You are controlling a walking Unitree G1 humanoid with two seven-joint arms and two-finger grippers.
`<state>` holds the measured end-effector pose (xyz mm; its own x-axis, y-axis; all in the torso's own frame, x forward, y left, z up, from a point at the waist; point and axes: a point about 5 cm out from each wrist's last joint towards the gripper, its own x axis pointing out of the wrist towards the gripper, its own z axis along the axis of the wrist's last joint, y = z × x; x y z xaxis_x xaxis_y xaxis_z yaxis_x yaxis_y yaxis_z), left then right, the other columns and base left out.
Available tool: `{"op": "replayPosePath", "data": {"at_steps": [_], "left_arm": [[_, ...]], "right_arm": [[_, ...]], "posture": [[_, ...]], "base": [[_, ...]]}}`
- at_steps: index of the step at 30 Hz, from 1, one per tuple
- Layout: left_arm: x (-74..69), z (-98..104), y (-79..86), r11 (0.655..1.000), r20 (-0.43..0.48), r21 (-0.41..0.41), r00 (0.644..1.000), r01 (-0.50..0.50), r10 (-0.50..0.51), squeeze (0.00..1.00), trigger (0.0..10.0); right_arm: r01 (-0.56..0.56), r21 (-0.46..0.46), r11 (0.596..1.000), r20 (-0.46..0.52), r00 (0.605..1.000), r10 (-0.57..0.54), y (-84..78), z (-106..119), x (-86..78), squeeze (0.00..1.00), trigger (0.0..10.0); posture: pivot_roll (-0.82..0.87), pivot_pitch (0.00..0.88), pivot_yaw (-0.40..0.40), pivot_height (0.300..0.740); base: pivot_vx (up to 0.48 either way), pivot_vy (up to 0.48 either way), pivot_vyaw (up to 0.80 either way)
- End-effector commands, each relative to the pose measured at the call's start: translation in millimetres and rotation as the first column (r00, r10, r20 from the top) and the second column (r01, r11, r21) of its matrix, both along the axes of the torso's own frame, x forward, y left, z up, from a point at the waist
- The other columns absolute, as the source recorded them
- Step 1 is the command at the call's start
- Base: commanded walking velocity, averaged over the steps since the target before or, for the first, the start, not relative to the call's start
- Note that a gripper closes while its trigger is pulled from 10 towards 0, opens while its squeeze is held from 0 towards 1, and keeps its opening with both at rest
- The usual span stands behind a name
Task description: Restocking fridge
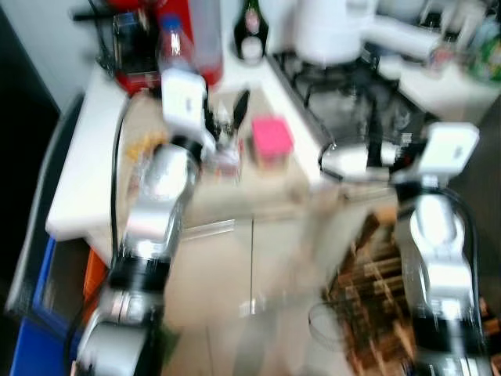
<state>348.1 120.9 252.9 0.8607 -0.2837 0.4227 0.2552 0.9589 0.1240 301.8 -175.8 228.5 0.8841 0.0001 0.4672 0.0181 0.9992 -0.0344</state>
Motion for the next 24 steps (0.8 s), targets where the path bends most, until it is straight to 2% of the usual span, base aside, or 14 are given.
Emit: {"op": "replayPosePath", "data": {"at_steps": [1,2,3,4,5,8,12,16,21,24], "left_arm": [[-5.1,28.3,17.9,0.996,0.140,-0.016,0.987,-0.083,0.084,0.00,10.0],[-5.7,47.0,18.9,0.993,0.223,0.018,0.969,-0.113,0.106,0.00,10.0],[-4.1,53.6,19.8,0.992,0.243,0.025,0.963,-0.125,0.115,0.00,10.0],[-4.1,53.6,19.8,0.992,0.243,0.025,0.963,-0.125,0.115,0.00,10.0],[1.3,65.1,21.5,0.991,0.261,0.023,0.958,-0.130,0.120,0.00,10.0],[11.8,74.8,24.4,0.989,0.243,0.042,0.961,-0.145,0.131,0.00,10.0],[23.3,83.7,30.8,0.989,0.198,0.024,0.970,-0.147,0.139,0.00,10.0],[53.7,86.9,43.9,0.987,0.005,-0.061,0.989,-0.148,0.149,0.00,10.0],[65.1,88.1,54.7,0.977,-0.077,-0.093,0.979,-0.194,0.187,0.00,10.0],[67.0,94.1,59.7,0.973,-0.075,-0.084,0.975,-0.213,0.207,0.00,10.0]], "right_arm": [[-0.031,-0.002,1.000,0.076,0.997,0.032,9.3,22.0,-3.9,0.13,10.0],[-0.032,0.006,0.999,0.123,0.992,0.031,8.8,37.3,-6.5,0.13,10.0],[-0.037,0.008,0.999,0.139,0.990,0.035,9.2,42.3,-7.1,0.13,10.0],[-0.037,0.008,0.999,0.139,0.990,0.035,9.2,42.3,-7.1,0.13,10.0],[-0.046,0.006,0.999,0.153,0.987,0.044,10.1,47.1,-7.9,0.13,10.0],[-0.047,0.016,0.999,0.127,0.991,0.045,9.6,42.1,-6.3,0.13,10.0],[-0.047,0.047,0.998,0.079,0.996,0.043,9.5,33.7,-6.7,0.13,10.0],[-0.089,0.080,0.993,0.028,0.996,0.087,19.9,22.3,-7.5,0.13,10.0],[-0.119,0.079,0.990,0.002,0.993,0.119,27.2,15.3,-13.4,0.13,10.0],[-0.109,0.093,0.990,-0.024,0.993,0.112,25.6,8.6,-21.0,0.13,10.0]], "posture": [[-0.02,0.000,0.059,0.740],[-0.03,0.000,0.059,0.740],[-0.03,0.000,0.061,0.740],[-0.03,0.000,0.061,0.740],[-0.03,0.000,0.065,0.740],[-0.03,0.000,0.065,0.740],[-0.03,0.000,0.074,0.740],[-0.03,0.000,0.084,0.740],[-0.04,0.000,0.095,0.740],[-0.05,0.000,0.086,0.740]], "base": [[0.469,0.000,0.00],[0.000,0.000,0.00],[0.000,0.000,0.00],[0.000,0.000,0.00],[0.000,0.000,0.00],[0.000,0.000,0.00],[0.000,0.000,0.00],[0.000,0.000,0.00],[0.000,0.000,0.00],[0.000,0.000,0.00]]}}
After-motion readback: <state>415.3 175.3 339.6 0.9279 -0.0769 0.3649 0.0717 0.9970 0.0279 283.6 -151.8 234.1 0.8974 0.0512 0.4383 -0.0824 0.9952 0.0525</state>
